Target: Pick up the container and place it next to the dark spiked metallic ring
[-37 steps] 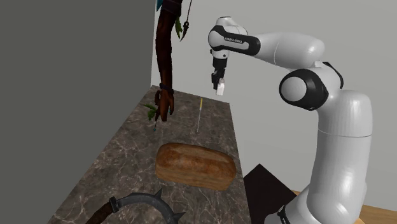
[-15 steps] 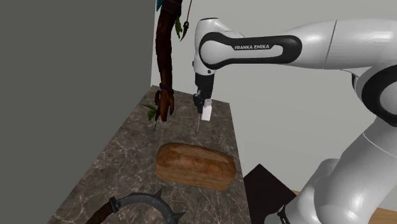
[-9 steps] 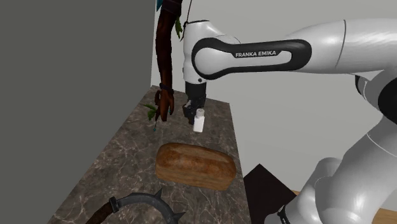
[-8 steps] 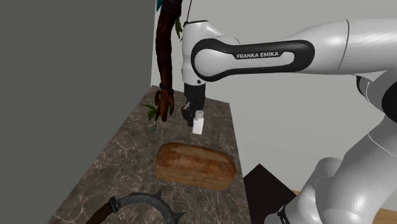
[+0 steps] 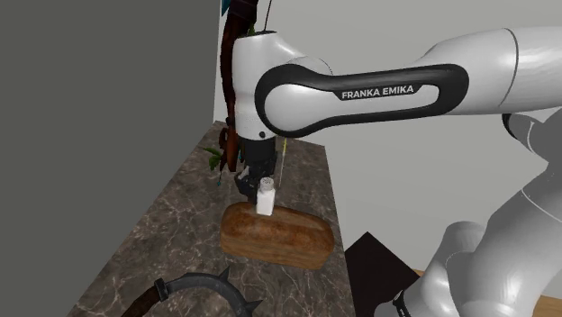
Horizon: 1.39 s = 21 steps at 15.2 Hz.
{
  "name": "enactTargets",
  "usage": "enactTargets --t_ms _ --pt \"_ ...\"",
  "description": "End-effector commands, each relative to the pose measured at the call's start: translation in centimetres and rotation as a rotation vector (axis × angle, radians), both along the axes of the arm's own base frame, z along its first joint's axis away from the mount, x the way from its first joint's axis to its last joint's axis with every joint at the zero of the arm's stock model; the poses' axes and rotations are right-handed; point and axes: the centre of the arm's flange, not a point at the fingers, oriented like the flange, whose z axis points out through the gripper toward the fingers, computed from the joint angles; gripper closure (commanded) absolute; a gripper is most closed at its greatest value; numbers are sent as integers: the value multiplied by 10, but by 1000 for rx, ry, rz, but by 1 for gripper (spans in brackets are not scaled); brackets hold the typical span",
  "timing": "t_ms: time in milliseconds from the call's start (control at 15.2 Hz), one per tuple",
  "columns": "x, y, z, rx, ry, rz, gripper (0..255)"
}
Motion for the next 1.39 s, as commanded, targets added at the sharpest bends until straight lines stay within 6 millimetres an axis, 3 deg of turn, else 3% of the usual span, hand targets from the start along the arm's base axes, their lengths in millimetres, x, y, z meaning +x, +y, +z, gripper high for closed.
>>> enactTargets --t_ms 0,1320 --pt "-15 23 -3 0 0 -2 255" --pt "-144 253 -17 0 0 -2 255"
